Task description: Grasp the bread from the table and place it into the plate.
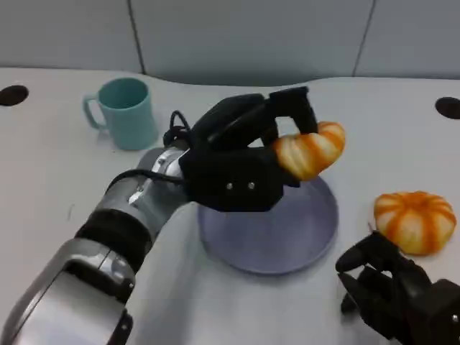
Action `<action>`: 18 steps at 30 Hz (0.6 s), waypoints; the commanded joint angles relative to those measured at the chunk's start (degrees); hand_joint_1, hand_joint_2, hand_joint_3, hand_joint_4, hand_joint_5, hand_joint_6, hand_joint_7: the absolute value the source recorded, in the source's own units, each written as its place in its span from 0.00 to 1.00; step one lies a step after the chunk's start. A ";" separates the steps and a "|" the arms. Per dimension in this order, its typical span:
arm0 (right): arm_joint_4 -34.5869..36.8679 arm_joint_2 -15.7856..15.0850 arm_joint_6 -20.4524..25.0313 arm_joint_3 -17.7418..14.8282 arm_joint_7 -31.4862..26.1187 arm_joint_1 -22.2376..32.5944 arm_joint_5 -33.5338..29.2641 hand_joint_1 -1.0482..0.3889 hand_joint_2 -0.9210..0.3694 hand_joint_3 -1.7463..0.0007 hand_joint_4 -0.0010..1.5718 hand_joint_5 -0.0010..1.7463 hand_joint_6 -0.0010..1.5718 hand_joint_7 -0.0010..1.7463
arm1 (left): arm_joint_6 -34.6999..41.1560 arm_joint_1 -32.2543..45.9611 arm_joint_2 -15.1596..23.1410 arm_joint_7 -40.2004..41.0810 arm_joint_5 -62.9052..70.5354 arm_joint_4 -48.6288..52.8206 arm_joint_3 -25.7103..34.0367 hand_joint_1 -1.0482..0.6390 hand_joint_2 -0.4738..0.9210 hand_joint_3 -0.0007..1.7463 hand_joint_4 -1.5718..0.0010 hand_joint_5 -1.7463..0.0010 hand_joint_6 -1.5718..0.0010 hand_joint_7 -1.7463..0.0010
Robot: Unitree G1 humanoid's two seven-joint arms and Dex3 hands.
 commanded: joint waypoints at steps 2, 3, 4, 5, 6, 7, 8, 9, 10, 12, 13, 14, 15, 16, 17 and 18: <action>-0.50 0.66 -0.37 -0.25 0.31 0.37 1.92 0.53 0.00 0.81 0.38 1.00 0.23 1.00 | 1.22 -1.41 0.01 2.46 3.01 4.15 -2.17 0.52 0.95 0.04 0.42 0.00 0.57 0.00; -0.53 0.73 -0.36 -0.27 0.35 0.40 2.11 0.53 0.00 0.81 0.38 1.00 0.23 1.00 | 1.16 -1.54 -0.06 2.71 3.17 4.44 -2.23 0.52 0.95 0.04 0.42 0.00 0.57 0.00; -0.53 0.73 -0.35 -0.27 0.36 0.40 2.14 0.53 0.00 0.81 0.39 1.00 0.23 1.00 | 1.08 -1.62 -0.10 2.85 3.27 4.64 -2.22 0.52 0.95 0.04 0.42 0.00 0.57 0.00; -0.53 0.73 -0.35 -0.28 0.38 0.40 2.15 0.53 0.00 0.81 0.39 1.00 0.23 1.00 | 1.02 -1.68 -0.13 2.95 3.33 4.79 -2.21 0.52 0.95 0.04 0.42 0.00 0.57 0.00; -0.53 0.75 -0.35 -0.30 0.40 0.40 2.14 0.53 0.00 0.81 0.39 1.00 0.23 1.00 | 0.97 -1.72 -0.15 3.04 3.37 4.91 -2.22 0.52 0.95 0.04 0.42 0.00 0.57 0.00; -0.53 0.77 -0.35 -0.32 0.42 0.40 2.13 0.53 0.00 0.81 0.39 1.00 0.23 1.00 | 0.93 -1.75 -0.16 3.10 3.39 4.98 -2.23 0.52 0.95 0.04 0.42 0.00 0.57 0.00; -0.53 0.79 -0.35 -0.33 0.43 0.40 2.12 0.53 0.00 0.81 0.39 1.00 0.23 1.00 | 0.91 -1.77 -0.16 3.13 3.39 5.03 -2.24 0.52 0.95 0.04 0.42 0.00 0.57 0.00; -0.53 0.80 -0.35 -0.35 0.44 0.40 2.11 0.53 0.00 0.81 0.39 1.00 0.23 1.00 | 0.90 -1.78 -0.17 3.15 3.40 5.06 -2.24 0.52 0.95 0.04 0.42 0.00 0.57 0.00; -0.53 0.81 -0.35 -0.36 0.45 0.40 2.10 0.53 0.00 0.81 0.39 1.00 0.23 1.00 | 0.88 -1.80 -0.17 3.16 3.40 5.09 -2.24 0.53 0.95 0.04 0.42 0.00 0.57 0.00; -0.68 0.73 -0.53 -0.27 0.45 0.50 1.86 0.53 0.00 0.81 0.39 1.00 0.23 1.00 | 2.46 -2.58 0.25 3.48 5.88 5.38 -4.22 0.53 0.95 0.05 0.42 0.00 0.57 0.00; -0.78 0.66 -0.67 -0.19 0.44 0.56 1.69 0.54 0.00 0.81 0.40 1.00 0.23 1.00 | 3.66 -3.17 0.57 3.78 7.76 5.60 -5.74 0.41 0.95 0.03 0.59 0.05 0.67 0.08; -0.86 0.61 -0.76 -0.14 0.44 0.61 1.57 0.54 0.00 0.81 0.41 1.00 0.23 1.00 | 4.50 -3.57 0.77 4.04 9.08 5.76 -6.78 0.37 0.95 0.03 0.65 0.06 0.71 0.12; -0.90 0.58 -0.80 -0.12 0.43 0.63 1.51 0.54 0.00 0.81 0.41 1.00 0.23 1.00 | 4.98 -3.78 0.85 4.25 9.82 5.85 -7.33 0.35 0.96 0.02 0.68 0.07 0.72 0.13; -0.91 0.58 -0.80 -0.11 0.43 0.64 1.51 0.54 0.00 0.81 0.41 1.00 0.23 1.00 | 5.08 -3.80 0.83 4.37 9.93 5.87 -7.40 0.34 0.96 0.02 0.70 0.07 0.73 0.14; -0.91 0.58 -0.80 -0.11 0.43 0.64 1.51 0.54 0.00 0.81 0.41 1.00 0.23 1.00 | 5.16 -3.82 0.82 4.47 10.02 5.89 -7.45 0.33 0.96 0.02 0.71 0.07 0.74 0.15; -0.91 0.58 -0.79 -0.11 0.43 0.64 1.51 0.54 0.00 0.81 0.41 1.00 0.23 1.00 | 5.21 -3.83 0.80 4.53 10.11 5.90 -7.45 0.33 0.96 0.02 0.71 0.07 0.74 0.15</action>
